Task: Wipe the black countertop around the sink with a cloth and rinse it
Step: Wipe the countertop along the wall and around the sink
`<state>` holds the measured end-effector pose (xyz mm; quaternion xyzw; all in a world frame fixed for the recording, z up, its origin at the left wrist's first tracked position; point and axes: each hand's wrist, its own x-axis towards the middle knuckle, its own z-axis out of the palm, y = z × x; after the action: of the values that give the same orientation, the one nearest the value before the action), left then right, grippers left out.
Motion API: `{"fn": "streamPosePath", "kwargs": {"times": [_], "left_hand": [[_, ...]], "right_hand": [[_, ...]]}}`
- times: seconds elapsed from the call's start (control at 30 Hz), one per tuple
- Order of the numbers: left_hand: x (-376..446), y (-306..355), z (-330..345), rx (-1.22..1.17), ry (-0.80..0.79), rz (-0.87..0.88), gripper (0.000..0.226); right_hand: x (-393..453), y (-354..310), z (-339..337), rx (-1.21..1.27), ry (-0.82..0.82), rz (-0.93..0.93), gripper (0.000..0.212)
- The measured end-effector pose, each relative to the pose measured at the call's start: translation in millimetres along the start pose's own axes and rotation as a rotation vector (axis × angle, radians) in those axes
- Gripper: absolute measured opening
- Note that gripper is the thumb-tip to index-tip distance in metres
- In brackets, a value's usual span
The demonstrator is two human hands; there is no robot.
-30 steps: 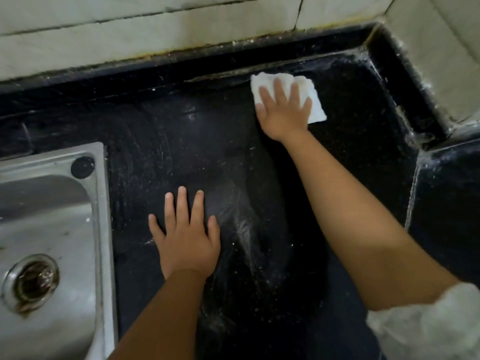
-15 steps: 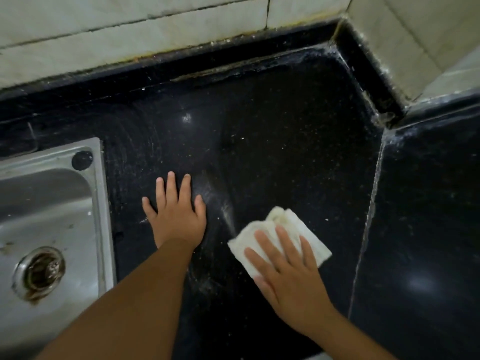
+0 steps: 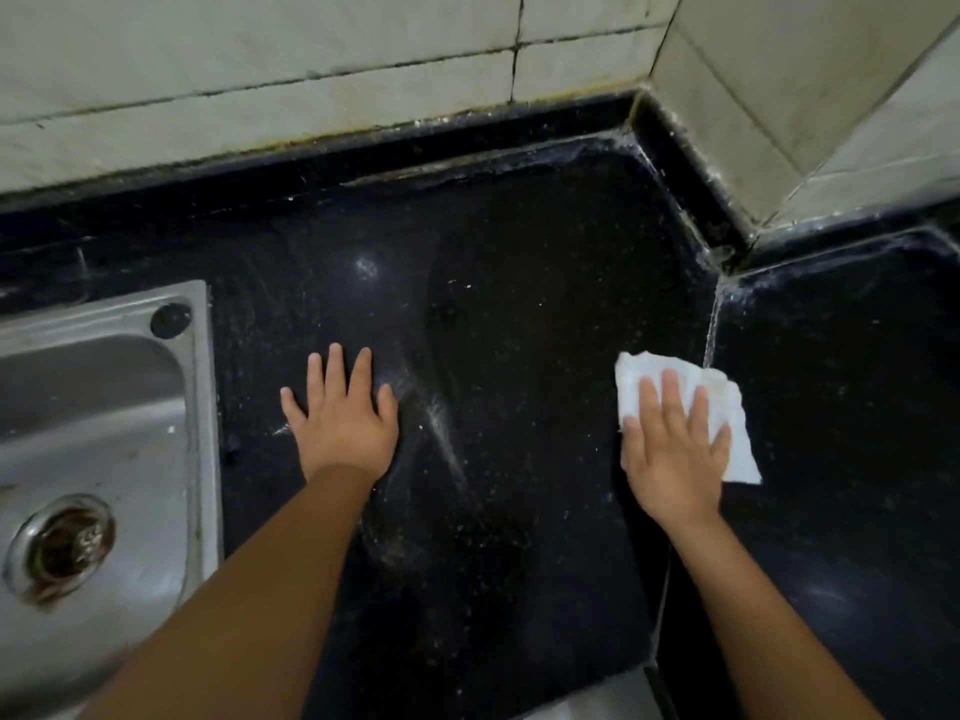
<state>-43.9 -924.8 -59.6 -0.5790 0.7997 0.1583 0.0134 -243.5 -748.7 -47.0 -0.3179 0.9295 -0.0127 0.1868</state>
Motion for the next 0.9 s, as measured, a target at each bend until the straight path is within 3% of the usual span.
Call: {"fn": "streamPosePath", "kwargs": {"times": [0.1,0.17,0.33,0.4,0.5,0.57,0.67,0.8,0.9], "left_hand": [[-0.4,0.2,1.0,-0.005,0.025,0.004,0.049],[-1.0,0.1,0.9,-0.005,0.035,0.008,0.049],[-4.1,-0.3,0.7,0.001,0.029,0.004,0.049],[-5.7,0.3,0.9,0.004,0.024,-0.003,0.049],[-6.5,1.4,1.5,-0.004,0.03,-0.006,0.05],[-5.9,1.6,1.5,-0.009,0.039,-0.005,0.049],[-3.1,1.3,2.1,-0.024,0.059,-0.001,0.049],[1.4,-0.1,3.0,-0.042,0.073,0.007,0.049],[1.2,-0.7,2.2,-0.049,0.062,0.004,0.048]], "right_hand": [[11.5,-55.2,3.8,-0.015,-0.033,-0.177,0.051],[-10.9,-77.7,25.9,-0.088,0.037,-0.374,0.058],[-95.7,-28.6,62.6,-0.115,-0.032,-0.627,0.049],[-97.8,6.6,56.5,-0.117,0.017,-0.605,0.048],[-59.2,29.6,30.7,-0.179,-0.025,-0.376,0.055],[-24.1,19.9,6.3,-0.217,-0.007,-0.31,0.06],[37.4,-14.9,-11.2,-0.104,-0.1,-0.206,0.05],[66.5,-87.2,-14.4,-0.103,-0.137,-0.316,0.051],[25.8,-102.4,19.0,-0.181,-0.011,-0.539,0.052]]}}
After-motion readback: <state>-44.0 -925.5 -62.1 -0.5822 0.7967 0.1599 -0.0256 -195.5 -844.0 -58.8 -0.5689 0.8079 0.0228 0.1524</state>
